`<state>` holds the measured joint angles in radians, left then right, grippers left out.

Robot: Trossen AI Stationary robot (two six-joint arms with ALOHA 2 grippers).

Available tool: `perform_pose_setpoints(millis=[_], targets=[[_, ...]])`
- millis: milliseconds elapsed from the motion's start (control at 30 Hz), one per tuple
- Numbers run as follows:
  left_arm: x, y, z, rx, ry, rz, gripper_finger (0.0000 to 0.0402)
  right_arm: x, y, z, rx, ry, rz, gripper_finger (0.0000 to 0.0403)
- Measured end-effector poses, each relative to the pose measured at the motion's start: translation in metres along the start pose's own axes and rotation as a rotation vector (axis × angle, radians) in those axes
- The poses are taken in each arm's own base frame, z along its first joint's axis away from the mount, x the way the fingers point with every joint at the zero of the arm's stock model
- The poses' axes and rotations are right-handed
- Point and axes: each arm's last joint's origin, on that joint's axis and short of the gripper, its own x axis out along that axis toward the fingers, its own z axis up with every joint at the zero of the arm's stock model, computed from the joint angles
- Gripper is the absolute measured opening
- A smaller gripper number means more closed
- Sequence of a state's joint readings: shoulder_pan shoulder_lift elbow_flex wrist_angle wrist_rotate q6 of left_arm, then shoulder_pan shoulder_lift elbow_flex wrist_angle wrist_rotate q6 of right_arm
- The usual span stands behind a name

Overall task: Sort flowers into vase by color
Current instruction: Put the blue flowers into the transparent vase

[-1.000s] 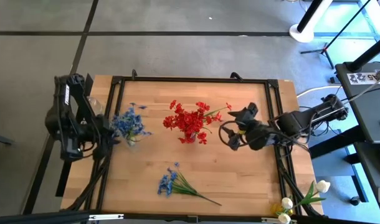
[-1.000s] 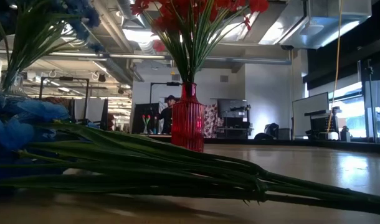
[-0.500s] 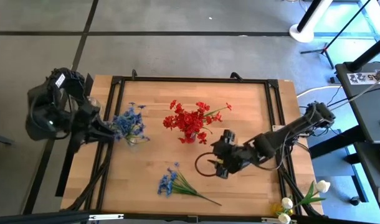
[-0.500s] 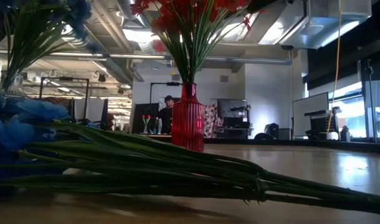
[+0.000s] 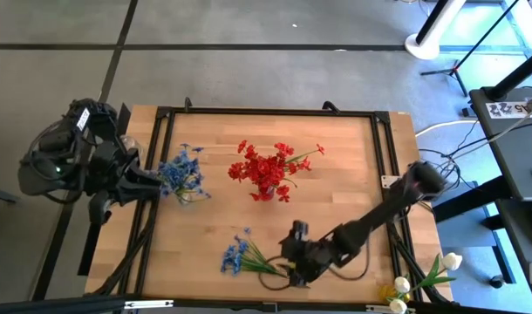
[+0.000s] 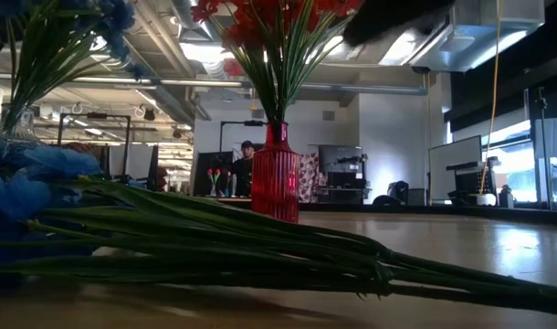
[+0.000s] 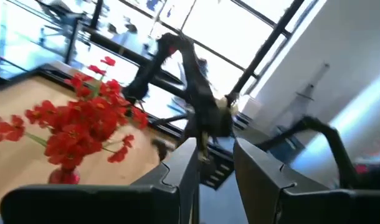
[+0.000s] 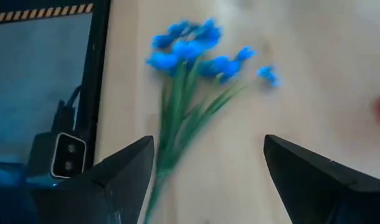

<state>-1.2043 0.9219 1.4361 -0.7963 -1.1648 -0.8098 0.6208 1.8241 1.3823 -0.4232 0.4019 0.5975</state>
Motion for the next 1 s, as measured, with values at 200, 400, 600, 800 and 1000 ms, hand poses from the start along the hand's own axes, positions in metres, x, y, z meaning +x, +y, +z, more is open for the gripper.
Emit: perform_pose_setpoints(millis=[200, 400, 600, 800, 1000], targets=[[0.009, -0.001, -0.002, -0.031, -0.092, 0.113, 0.0101, 0.054, 0.023, -0.018, 0.03, -0.034, 0.149, 0.0303], [0.016, 0.008, 0.006, -0.044, -0.204, 0.247, 0.0101, 0.094, 0.03, -0.044, -0.021, 0.027, 0.208, 0.0303], [0.024, 0.015, 0.009, -0.075, -0.238, 0.312, 0.0101, 0.104, 0.025, -0.053, -0.052, 0.027, 0.109, 0.0303], [0.03, 0.025, 0.008, -0.098, -0.211, 0.349, 0.0101, 0.104, 0.02, -0.046, -0.084, -0.106, -0.047, 0.0303], [0.033, 0.025, 0.007, -0.116, -0.126, 0.298, 0.0101, 0.141, -0.003, -0.041, -0.072, -0.159, -0.053, 0.0301]])
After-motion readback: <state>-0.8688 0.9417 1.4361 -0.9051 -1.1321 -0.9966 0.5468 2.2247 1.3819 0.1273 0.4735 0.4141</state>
